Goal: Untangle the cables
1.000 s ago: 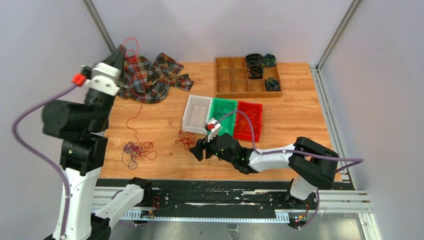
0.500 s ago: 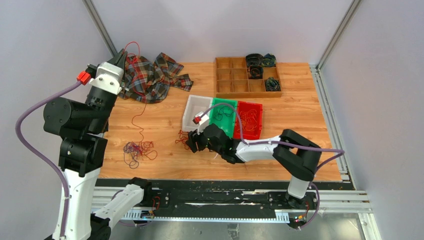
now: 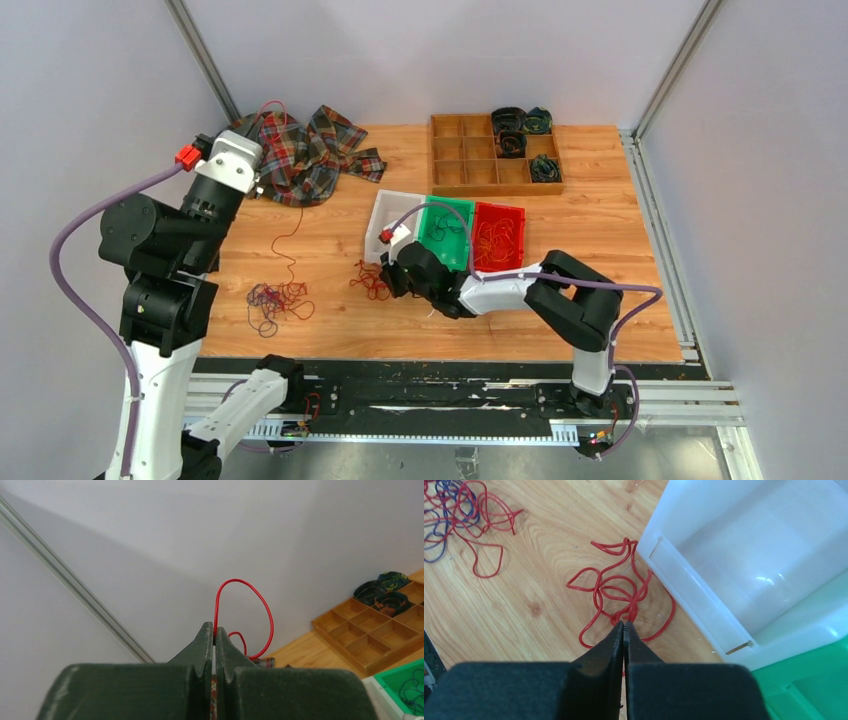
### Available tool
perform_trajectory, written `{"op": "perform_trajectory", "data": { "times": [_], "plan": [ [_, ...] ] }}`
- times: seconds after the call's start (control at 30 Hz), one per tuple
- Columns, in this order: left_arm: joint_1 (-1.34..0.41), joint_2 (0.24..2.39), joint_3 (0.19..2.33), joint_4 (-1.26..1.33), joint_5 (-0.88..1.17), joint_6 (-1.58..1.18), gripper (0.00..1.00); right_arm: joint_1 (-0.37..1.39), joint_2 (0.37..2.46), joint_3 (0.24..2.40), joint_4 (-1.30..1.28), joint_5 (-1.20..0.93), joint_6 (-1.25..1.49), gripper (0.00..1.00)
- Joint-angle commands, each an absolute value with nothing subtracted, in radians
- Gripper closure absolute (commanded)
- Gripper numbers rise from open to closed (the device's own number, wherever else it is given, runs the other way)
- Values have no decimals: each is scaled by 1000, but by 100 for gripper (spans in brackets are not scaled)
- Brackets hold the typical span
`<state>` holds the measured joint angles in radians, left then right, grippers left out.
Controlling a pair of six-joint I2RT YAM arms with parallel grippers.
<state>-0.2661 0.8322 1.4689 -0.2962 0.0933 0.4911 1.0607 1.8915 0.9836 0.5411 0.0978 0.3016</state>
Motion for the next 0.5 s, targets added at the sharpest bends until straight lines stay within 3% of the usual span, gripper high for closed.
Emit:
{"op": "perform_trajectory", "data": {
  "times": [0.0,0.33,0.4,0.47],
  "plan": [
    [-271,813,1434,-341,94,500,99,1028,1814,998,541,102,279,99],
    [-272,772,1371,-355,88,507,99,1000,1669,1005,424,44,245,96],
    [-271,763,1365,-355,95,511,99,1001,1686,1010,405,22,264,71],
    [-272,759,1363,-361,102,511,99,1002,1713,1012,393,13,297,55]
  ]
}}
